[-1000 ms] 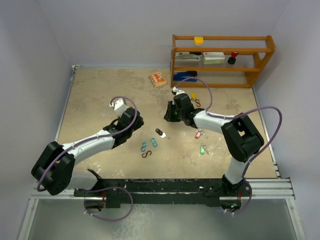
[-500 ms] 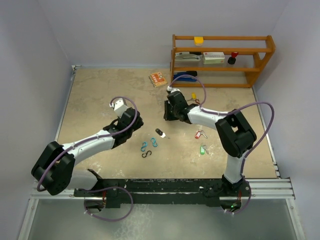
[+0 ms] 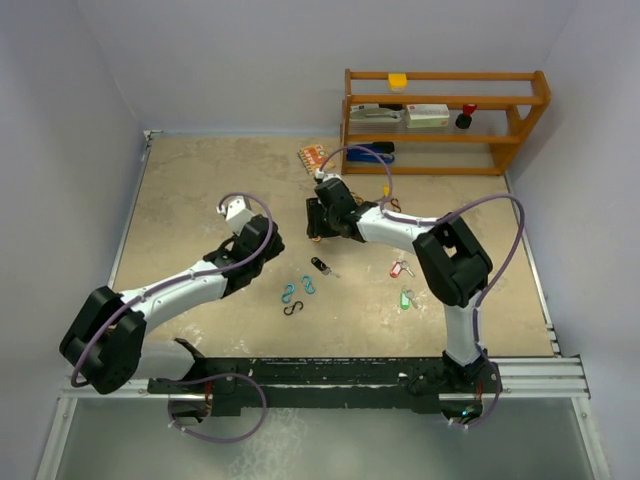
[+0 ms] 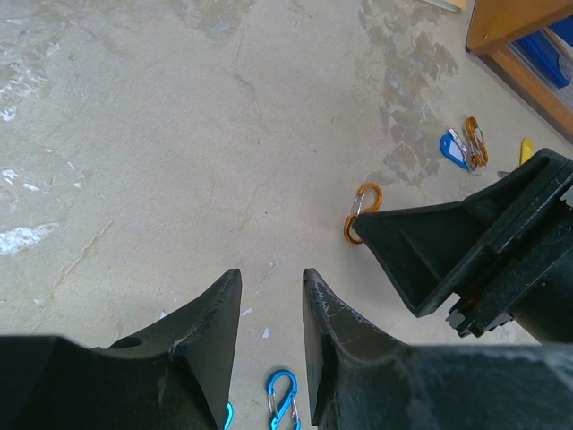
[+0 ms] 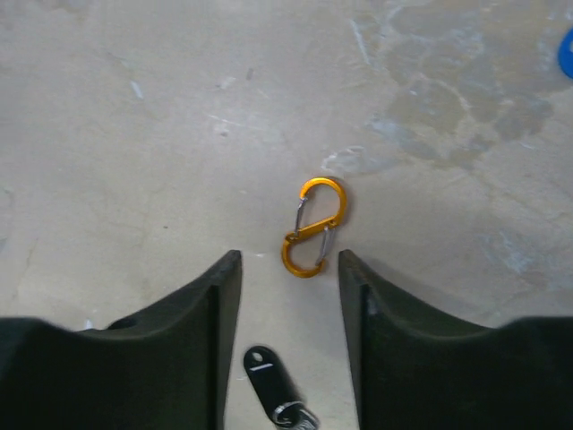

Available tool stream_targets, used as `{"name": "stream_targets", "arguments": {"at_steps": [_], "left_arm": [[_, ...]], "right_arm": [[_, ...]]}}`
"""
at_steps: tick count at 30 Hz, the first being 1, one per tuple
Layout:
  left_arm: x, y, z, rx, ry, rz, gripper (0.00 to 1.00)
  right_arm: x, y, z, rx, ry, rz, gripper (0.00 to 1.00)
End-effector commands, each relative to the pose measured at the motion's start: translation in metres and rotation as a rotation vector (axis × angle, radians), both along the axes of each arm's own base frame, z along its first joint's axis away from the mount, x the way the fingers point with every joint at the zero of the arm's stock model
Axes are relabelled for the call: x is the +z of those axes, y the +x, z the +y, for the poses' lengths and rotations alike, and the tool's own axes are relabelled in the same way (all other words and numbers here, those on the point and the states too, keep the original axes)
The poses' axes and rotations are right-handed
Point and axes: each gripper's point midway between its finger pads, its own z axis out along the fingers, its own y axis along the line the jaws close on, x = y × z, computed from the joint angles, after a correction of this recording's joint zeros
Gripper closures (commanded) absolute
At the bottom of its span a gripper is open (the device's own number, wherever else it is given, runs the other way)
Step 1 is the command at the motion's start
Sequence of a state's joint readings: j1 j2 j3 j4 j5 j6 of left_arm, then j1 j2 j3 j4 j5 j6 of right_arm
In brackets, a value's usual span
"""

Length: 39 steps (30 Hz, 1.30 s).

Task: Put the keys on the keyring

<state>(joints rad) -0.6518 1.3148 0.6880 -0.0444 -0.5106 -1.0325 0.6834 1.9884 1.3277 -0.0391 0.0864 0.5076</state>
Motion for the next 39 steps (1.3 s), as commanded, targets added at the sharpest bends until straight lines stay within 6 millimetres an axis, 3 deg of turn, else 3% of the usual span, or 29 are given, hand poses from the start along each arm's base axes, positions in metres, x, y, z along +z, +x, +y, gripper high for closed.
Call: {"name": "stream_targets", "arguments": {"at_steps": [1, 3, 7, 14, 21, 28, 31, 39], "left_arm": [[0.025, 0.008, 0.009, 0.031, 0.0, -0.066, 0.69], [0.027, 0.007, 0.012, 0.037, 0.003, -0.071, 0.69], [0.028, 0.009, 0.013, 0.032, 0.025, -0.074, 0.69], [0.02, 0.017, 0.002, -0.026, 0.071, -0.05, 0.7], [0.006, 0.036, -0.039, -0.158, 0.097, -0.006, 0.68], [-0.018, 0.052, -0.072, -0.183, 0.26, 0.029, 0.68], [-0.029, 0.056, -0.085, -0.192, 0.295, 0.039, 0.67], [-0.043, 0.065, -0.104, -0.202, 0.359, 0.036, 0.54]], "right_arm": [[0.02, 0.003, 0.026, 0.0, 0.07, -0.014, 0.46], [0.023, 0.002, 0.031, -0.006, 0.104, -0.012, 0.45], [0.033, -0.005, 0.021, -0.057, 0.14, -0.027, 0.43], [0.068, -0.008, -0.033, -0.161, 0.081, -0.134, 0.39], [0.096, -0.016, -0.081, -0.234, -0.011, -0.219, 0.28], [0.136, -0.024, -0.132, -0.316, 0.045, -0.325, 0.23], [0.149, -0.03, -0.141, -0.315, 0.053, -0.356, 0.23], [0.168, -0.038, -0.153, -0.316, 0.076, -0.414, 0.22]]}}
